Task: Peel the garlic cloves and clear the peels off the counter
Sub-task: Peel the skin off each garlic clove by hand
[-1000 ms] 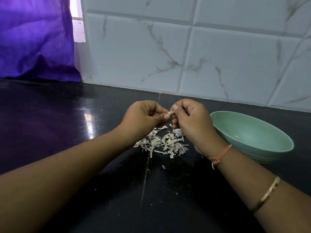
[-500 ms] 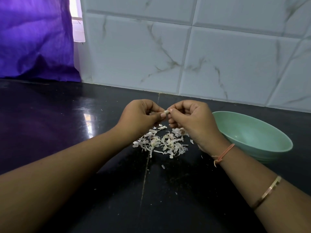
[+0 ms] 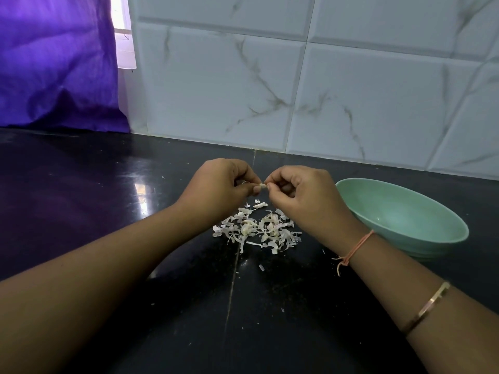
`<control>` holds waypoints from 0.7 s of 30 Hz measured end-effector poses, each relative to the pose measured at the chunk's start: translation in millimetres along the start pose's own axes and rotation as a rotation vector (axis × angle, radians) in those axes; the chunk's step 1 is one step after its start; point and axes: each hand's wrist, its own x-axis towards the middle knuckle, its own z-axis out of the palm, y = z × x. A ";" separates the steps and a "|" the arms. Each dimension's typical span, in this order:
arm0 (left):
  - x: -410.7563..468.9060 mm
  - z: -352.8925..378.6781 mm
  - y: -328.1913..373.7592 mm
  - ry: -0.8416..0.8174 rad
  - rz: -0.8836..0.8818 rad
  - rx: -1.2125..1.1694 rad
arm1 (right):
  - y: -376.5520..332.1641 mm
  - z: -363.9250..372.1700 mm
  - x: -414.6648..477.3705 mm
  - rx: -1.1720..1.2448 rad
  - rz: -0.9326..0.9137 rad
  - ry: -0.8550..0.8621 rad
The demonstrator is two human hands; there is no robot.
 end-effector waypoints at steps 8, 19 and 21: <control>2.0 -1.5 -0.8 -0.021 0.015 -0.088 | -1.6 -1.6 0.7 0.319 0.250 -0.002; 3.3 1.4 -3.2 -0.037 -0.077 -0.334 | -5.0 -1.7 1.1 0.766 0.452 -0.047; 3.1 2.1 -3.2 -0.041 -0.090 -0.352 | -5.3 -1.0 -0.5 0.737 0.419 -0.040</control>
